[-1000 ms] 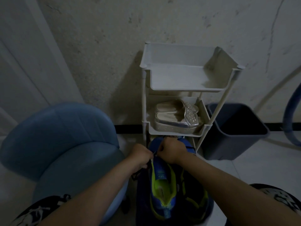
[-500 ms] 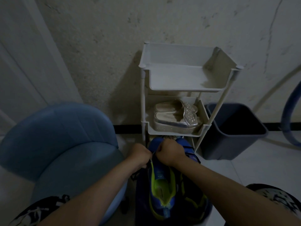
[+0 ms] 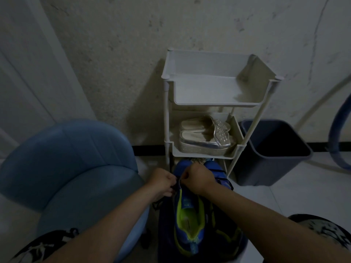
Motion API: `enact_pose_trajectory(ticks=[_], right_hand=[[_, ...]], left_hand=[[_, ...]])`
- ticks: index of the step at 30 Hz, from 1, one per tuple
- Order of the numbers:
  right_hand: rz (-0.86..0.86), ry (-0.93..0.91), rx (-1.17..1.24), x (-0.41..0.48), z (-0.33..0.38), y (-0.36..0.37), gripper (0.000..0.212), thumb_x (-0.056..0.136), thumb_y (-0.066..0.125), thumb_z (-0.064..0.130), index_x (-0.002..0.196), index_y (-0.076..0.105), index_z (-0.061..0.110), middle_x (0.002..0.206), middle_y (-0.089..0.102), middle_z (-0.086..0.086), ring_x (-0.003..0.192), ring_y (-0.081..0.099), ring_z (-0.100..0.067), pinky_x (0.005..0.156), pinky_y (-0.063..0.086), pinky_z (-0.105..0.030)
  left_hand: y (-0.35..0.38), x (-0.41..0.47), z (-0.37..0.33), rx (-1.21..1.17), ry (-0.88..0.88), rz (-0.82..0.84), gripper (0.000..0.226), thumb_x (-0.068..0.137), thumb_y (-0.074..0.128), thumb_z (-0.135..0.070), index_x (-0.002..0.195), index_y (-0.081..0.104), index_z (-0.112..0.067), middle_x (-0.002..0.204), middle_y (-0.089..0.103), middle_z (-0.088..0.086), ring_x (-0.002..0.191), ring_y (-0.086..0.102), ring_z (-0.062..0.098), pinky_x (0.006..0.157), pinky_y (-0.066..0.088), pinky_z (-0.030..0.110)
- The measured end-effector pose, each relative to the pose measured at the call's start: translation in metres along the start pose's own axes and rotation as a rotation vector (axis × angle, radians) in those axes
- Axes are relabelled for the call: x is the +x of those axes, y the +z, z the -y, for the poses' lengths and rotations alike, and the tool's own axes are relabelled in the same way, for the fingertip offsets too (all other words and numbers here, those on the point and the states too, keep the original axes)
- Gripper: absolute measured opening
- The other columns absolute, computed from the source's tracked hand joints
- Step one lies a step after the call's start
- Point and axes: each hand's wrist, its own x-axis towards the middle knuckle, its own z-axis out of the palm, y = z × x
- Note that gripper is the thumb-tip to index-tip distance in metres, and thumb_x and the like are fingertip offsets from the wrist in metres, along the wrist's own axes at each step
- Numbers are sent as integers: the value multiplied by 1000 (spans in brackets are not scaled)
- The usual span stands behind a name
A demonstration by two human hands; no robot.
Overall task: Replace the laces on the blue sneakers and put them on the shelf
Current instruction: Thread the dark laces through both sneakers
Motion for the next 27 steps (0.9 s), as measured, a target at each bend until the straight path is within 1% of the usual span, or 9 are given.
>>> enact_pose_trajectory(ticks=[4,7,11,15,17,20,22,25,27], right_hand=[[-51,35,-40,2,3,3,15,84,68,27,86,75,14,91,73,-5,86,68,-21,65,51,-29],[18,-18,-50,5,2,-2,16,86,66,27,94,76,19,100,73,-3,94,67,-19,78,56,-33],[134,-86,-69,6,-1,-15,17,87,68,27,101,76,23,108,73,0,103,66,-18,89,54,-33],[125,-108,-40,9,-5,-24,25,84,70,26,109,70,22,115,70,-2,109,63,-21,91,52,-34],[104,-117,32,11,-4,-29,33,84,70,32,115,68,25,116,69,1,109,63,-19,92,52,-34],[130,-130,284,11,8,-38,14,85,73,36,94,72,25,88,70,6,84,64,-10,79,52,-29],[127,-153,260,12,13,-43,22,88,71,34,72,67,19,66,59,3,65,55,-10,65,45,-27],[108,-143,296,8,18,-52,30,92,68,32,68,67,14,61,59,-2,56,52,-10,59,42,-26],[16,-147,546,4,25,-63,30,93,67,24,66,67,12,57,62,-1,49,51,-7,53,42,-23]], left_hand=[[1,2,2,0,22,-37,8,95,59,-7,89,65,-8,77,63,7,60,60,15,54,55,22],[0,0,2,9,26,-37,17,94,59,-6,78,63,-9,73,63,8,57,60,16,59,56,28],[-7,0,-6,18,33,-116,19,98,47,-8,84,59,-11,83,67,11,62,62,23,62,57,36],[-30,0,-30,-113,182,-351,16,102,43,-16,89,53,-16,86,66,11,69,65,24,65,59,42],[-37,-8,-42,-222,281,-325,17,103,43,-18,90,54,-17,84,65,8,69,64,23,66,58,41],[-36,-23,-54,-193,435,-198,14,101,50,-18,96,60,-10,81,66,6,67,64,18,60,56,32],[-33,-27,-57,-199,482,-153,14,99,52,-15,98,61,-4,80,66,6,67,63,18,58,54,29],[-31,-21,-55,-231,446,-127,14,99,52,-14,106,62,-8,94,67,12,71,61,20,53,52,27],[-30,-14,-52,-236,336,-77,19,100,47,-12,115,60,-13,102,67,12,66,59,19,45,45,23]])
